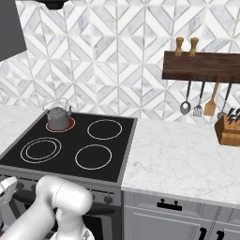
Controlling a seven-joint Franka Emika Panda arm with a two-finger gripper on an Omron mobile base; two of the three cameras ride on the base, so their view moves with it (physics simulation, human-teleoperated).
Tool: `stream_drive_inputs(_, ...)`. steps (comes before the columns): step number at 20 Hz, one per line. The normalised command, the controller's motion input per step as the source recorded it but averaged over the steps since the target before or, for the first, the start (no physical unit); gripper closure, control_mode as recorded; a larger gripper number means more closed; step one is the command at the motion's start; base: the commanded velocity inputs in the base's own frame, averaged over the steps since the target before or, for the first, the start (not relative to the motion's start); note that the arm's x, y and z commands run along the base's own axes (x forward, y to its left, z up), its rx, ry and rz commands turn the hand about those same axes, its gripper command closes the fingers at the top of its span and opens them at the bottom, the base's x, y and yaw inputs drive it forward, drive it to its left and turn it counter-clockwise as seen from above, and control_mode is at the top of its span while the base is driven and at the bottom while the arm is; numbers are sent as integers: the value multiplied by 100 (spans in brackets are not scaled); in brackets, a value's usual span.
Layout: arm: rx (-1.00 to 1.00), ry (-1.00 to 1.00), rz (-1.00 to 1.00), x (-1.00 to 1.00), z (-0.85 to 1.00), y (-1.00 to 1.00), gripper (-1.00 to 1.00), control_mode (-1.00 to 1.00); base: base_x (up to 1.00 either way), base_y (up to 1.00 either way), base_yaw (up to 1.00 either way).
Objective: Turn off the rear left burner of the stove.
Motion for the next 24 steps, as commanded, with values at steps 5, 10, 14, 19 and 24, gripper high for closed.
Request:
stream_drive_inputs(5,3,-3,2,1,-3,-7,100,-100,0,0,0)
stream_drive_inputs(10,28,-4,1,-3,0,-19,100,-100,0,0,0)
stream_drive_inputs(14,40,-5,1,-4,0,-29,100,-100,0,0,0)
stream_drive_inputs(19,44,-5,1,-11,0,-35,100,-100,0,0,0)
stream_drive_inputs(24,46,-2,2,-12,5,-39,100,-100,0,0,0)
